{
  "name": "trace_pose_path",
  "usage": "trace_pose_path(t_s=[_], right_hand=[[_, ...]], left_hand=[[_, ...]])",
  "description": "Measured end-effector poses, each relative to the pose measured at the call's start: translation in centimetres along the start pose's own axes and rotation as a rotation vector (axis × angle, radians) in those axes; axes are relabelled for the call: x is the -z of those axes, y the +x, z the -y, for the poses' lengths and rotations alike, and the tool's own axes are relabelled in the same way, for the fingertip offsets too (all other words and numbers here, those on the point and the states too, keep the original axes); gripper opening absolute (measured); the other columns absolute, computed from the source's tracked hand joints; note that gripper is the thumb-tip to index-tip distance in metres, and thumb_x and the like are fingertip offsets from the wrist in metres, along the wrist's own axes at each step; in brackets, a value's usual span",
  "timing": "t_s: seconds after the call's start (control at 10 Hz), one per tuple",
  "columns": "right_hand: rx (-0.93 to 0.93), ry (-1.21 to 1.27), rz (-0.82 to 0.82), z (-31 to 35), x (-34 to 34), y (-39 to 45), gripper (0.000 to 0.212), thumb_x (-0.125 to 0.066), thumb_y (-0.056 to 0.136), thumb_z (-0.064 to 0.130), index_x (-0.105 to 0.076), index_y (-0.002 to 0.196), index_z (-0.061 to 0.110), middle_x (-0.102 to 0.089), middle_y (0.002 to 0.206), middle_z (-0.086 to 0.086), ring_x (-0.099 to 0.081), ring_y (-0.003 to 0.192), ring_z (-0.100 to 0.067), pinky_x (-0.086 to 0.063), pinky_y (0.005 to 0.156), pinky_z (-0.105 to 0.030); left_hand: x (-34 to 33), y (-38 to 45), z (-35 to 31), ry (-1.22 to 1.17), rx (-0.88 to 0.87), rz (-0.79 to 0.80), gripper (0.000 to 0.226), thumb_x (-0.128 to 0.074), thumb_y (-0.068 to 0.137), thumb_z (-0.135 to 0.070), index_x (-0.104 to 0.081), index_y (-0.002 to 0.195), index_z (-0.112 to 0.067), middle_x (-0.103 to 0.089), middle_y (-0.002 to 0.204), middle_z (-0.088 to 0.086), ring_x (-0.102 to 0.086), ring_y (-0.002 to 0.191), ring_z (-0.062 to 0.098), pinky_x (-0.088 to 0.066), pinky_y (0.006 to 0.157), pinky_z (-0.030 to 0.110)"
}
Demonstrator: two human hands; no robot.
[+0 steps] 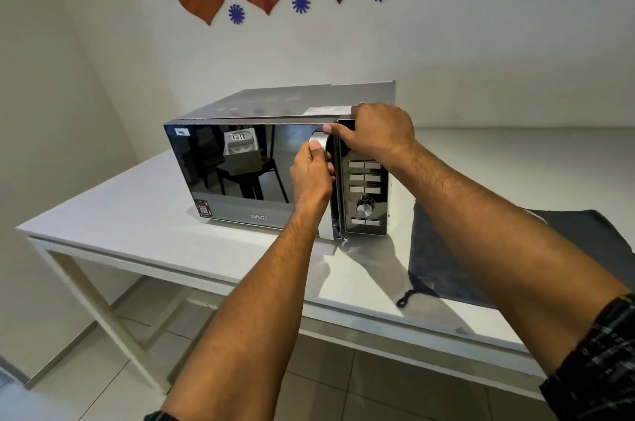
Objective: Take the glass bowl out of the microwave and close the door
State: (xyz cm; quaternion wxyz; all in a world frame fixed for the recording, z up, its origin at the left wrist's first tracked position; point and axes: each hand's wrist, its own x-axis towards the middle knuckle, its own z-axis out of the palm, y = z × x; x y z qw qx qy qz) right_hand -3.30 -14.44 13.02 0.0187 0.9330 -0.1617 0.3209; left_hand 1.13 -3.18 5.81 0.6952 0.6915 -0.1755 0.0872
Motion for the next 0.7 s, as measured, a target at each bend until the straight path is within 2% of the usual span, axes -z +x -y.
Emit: trace_pose_path(t_s=[0.1,0.2,0.5,0.6,0.7], right_hand=[[0.003,-0.006,-0.033,0.0,-0.4,0.1,0.079,-0.036,0.086,0.082,-0.075,0.089,0.013,-0.074,0.083,-0.006,-0.068,0.078,-0.025,-0.04,0.06,-0.031],[0.003,-0.049,-0.048,0.4,-0.5,0.2,0.078,-0.037,0.087,0.08,-0.076,0.09,0.013,-0.074,0.083,-0.007,-0.069,0.079,-0.026,-0.038,0.059,-0.031],[0.004,-0.155,-0.084,1.0,-0.8,0.5,0.066,-0.043,0.093,0.069,-0.076,0.093,0.012,-0.076,0.087,-0.008,-0.072,0.082,-0.026,-0.041,0.06,-0.032],[0.051,-0.124,-0.1,-0.2,-1.2,0.1,0.063,-0.042,0.096,0.065,-0.075,0.106,0.013,-0.077,0.101,-0.007,-0.071,0.095,-0.025,-0.049,0.072,-0.034],[0.095,0.057,-0.214,-2.7,-2.1,-2.3,0.064,-0.041,0.101,0.054,-0.05,0.146,0.01,-0.053,0.151,-0.01,-0.048,0.141,-0.026,-0.037,0.116,-0.038]], left_hand=[[-0.5,0.3,0.2,-0.005,-0.002,-0.005,0.038,-0.032,0.105,-0.037,-0.051,0.075,-0.023,-0.053,0.063,-0.006,-0.047,0.051,0.005,-0.044,0.047,0.023],[-0.8,0.6,0.2,-0.002,-0.003,-0.024,0.038,-0.032,0.104,-0.037,-0.05,0.074,-0.023,-0.053,0.061,-0.006,-0.047,0.05,0.006,-0.045,0.048,0.026],[-1.8,1.2,0.2,0.089,-0.01,-0.07,0.041,-0.029,0.103,-0.041,-0.052,0.079,-0.017,-0.058,0.069,0.004,-0.053,0.064,0.019,-0.056,0.071,0.048],[-2.2,0.5,-0.1,0.148,-0.043,-0.1,0.039,-0.029,0.104,-0.039,-0.054,0.092,-0.011,-0.059,0.081,0.007,-0.054,0.072,0.019,-0.054,0.077,0.047],[-2.7,-1.0,0.0,0.303,-0.252,-0.279,0.032,-0.04,0.101,-0.03,-0.049,0.121,-0.007,-0.052,0.118,0.011,-0.049,0.105,0.024,-0.038,0.095,0.032]])
